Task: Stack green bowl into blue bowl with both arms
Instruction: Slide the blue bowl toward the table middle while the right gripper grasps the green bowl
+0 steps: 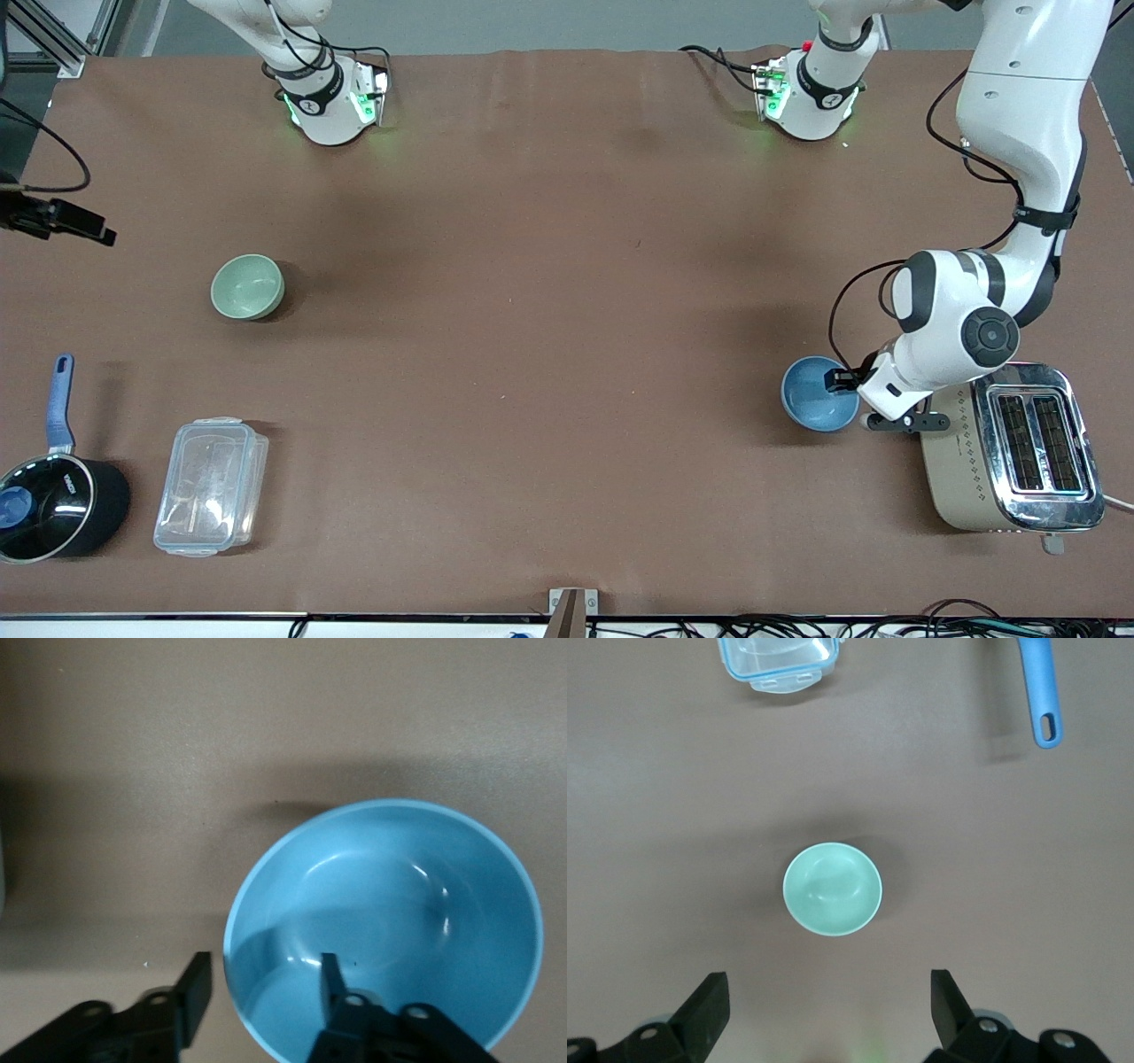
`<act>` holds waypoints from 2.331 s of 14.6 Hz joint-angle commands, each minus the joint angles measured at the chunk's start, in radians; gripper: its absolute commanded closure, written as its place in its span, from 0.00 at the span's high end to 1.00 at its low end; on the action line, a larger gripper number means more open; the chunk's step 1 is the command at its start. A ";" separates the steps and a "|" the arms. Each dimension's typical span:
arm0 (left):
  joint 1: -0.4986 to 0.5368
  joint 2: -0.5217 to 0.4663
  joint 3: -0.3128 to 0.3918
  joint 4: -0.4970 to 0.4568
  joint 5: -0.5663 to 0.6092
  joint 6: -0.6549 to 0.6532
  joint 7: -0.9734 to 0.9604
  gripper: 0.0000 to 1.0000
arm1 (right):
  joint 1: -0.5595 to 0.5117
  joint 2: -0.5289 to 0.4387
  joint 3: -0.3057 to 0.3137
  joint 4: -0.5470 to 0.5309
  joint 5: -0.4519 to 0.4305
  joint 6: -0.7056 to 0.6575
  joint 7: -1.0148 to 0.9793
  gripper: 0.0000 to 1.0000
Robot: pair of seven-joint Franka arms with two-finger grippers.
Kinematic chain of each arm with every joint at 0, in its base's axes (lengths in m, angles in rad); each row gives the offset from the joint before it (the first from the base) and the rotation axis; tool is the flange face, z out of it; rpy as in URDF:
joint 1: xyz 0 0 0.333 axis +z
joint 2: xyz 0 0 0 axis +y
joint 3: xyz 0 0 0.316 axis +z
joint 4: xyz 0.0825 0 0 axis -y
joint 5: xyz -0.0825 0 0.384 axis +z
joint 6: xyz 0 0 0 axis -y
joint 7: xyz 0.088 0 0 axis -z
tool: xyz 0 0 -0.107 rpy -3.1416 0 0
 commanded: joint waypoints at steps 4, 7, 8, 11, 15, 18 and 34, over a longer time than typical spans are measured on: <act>-0.014 -0.008 -0.005 0.007 -0.002 0.014 -0.008 0.00 | -0.028 -0.014 0.009 -0.231 0.014 0.217 -0.028 1.00; -0.011 -0.071 -0.028 0.022 -0.008 -0.020 -0.003 0.00 | -0.062 0.050 0.010 -0.325 0.012 0.379 -0.067 1.00; -0.013 -0.094 -0.055 0.031 -0.010 -0.060 -0.014 0.00 | -0.079 0.093 0.010 -0.328 0.012 0.399 -0.076 1.00; -0.015 -0.123 -0.175 0.066 -0.010 -0.156 -0.205 0.00 | -0.120 0.195 0.012 -0.330 0.014 0.501 -0.148 1.00; -0.074 -0.108 -0.325 0.112 0.003 -0.166 -0.544 0.00 | -0.127 0.282 0.013 -0.340 0.015 0.561 -0.150 0.99; -0.206 -0.058 -0.324 0.180 0.006 -0.163 -0.708 0.00 | -0.127 0.293 0.015 -0.406 0.044 0.626 -0.150 0.95; -0.492 0.209 -0.313 0.260 0.064 0.059 -0.967 0.04 | -0.100 0.336 0.019 -0.448 0.107 0.660 -0.147 0.07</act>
